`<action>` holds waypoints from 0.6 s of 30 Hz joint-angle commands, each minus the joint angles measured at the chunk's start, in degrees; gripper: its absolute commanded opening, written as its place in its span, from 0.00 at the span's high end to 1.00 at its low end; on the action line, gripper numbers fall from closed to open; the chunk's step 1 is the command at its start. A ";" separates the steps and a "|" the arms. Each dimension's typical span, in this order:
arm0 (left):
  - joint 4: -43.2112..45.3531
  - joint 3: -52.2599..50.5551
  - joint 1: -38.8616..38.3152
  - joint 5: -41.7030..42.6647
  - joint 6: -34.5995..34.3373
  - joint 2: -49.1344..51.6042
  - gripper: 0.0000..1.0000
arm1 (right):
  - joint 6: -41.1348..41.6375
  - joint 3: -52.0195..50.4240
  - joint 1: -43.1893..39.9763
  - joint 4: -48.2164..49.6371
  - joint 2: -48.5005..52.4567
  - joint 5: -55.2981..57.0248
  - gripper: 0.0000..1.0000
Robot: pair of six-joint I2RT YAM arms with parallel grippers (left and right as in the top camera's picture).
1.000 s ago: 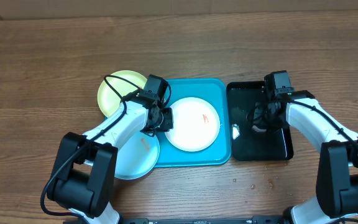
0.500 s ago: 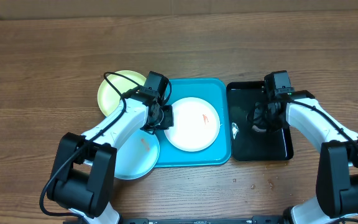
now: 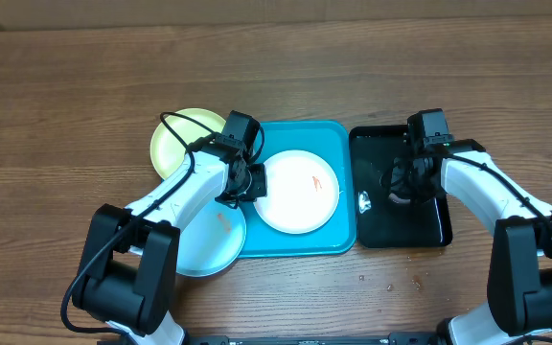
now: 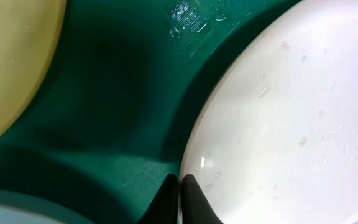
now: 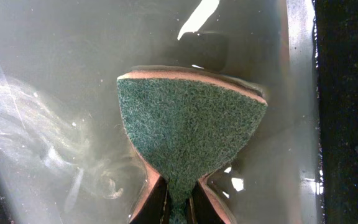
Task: Clean dirty plates on tray and stack at the side
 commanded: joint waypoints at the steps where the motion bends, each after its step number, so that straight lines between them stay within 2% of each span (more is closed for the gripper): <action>1: -0.24 1.05 0.37 0.04 0.09 0.94 0.96 | -0.13 1.27 0.13 0.17 -0.17 0.33 0.96; 15: -0.26 1.05 0.37 0.24 0.09 0.94 0.96 | -0.17 6.49 0.13 -5.97 -0.17 -0.07 0.96; 18: -0.46 1.05 0.37 0.26 0.09 0.92 0.96 | -5.16 6.80 0.13 -6.10 -0.15 -4.09 0.96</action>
